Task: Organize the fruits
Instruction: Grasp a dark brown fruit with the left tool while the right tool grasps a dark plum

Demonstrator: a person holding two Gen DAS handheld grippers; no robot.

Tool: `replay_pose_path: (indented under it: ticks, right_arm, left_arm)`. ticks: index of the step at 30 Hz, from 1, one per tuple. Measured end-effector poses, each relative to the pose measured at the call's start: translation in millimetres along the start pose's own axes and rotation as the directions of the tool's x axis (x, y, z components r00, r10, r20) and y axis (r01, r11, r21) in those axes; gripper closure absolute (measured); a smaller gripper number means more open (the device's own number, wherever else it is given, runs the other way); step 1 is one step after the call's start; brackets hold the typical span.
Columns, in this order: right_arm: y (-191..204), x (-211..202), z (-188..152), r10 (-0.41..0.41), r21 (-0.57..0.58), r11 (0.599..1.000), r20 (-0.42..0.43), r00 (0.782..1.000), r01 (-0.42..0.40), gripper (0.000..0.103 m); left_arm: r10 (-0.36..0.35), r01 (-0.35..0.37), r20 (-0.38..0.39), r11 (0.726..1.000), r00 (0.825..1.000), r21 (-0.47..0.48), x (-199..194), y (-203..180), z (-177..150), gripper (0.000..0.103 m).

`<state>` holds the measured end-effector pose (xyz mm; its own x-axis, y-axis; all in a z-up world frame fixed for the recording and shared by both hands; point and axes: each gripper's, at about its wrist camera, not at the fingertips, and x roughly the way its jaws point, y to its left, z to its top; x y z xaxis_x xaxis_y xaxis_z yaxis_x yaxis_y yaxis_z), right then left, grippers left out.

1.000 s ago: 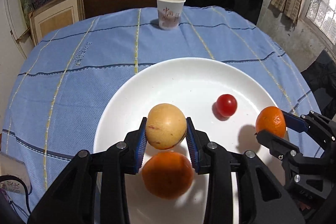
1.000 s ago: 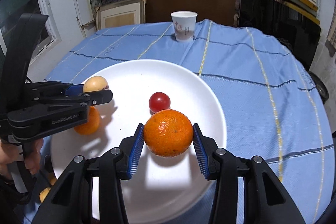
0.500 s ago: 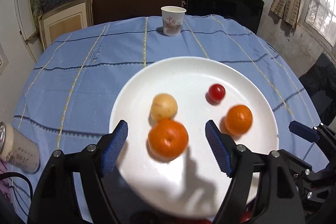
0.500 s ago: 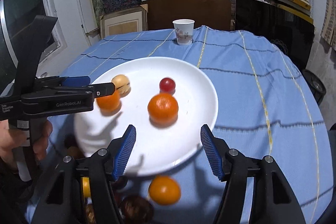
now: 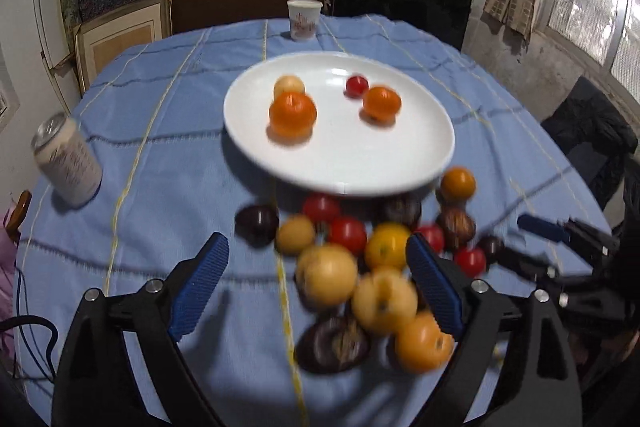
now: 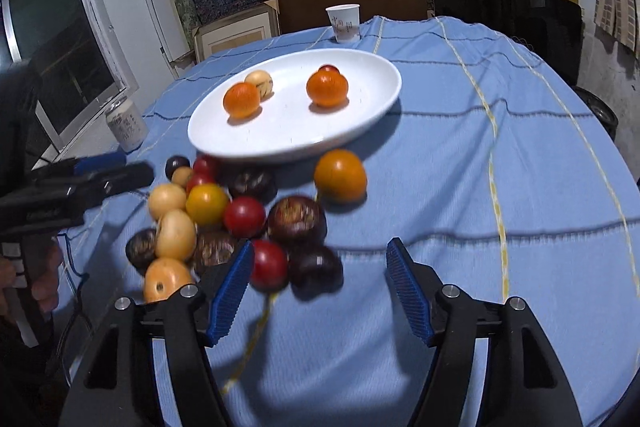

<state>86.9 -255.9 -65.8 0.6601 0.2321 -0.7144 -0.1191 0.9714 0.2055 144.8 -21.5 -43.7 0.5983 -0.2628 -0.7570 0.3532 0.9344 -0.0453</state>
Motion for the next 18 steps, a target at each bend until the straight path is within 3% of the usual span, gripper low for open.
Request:
replay_pose_path:
  ticks: [5,8,14,18]
  right_arm:
    - [7,-15,-15,-0.037,-0.032,0.999,0.063,0.997,0.039,0.033]
    - [7,-13,-16,-0.036,-0.035,0.999,0.05,0.998,0.038,0.031]
    - [3,-14,-20,-0.013,-0.017,1.0,0.057,0.998,0.014,0.031]
    - [2,-13,-20,-0.014,-0.014,1.0,0.053,0.999,0.014,0.031]
  left_arm:
    - [0.028,-0.026,-0.047,0.999,0.998,0.032,-3,3,-44,0.015]
    - [0.043,-0.041,-0.065,0.999,0.997,0.035,2,7,-58,0.015]
    - [0.052,-0.049,-0.068,0.998,0.996,0.043,10,3,-59,0.015]
    - [0.097,-0.09,-0.091,0.993,0.991,0.079,22,-6,-53,0.015]
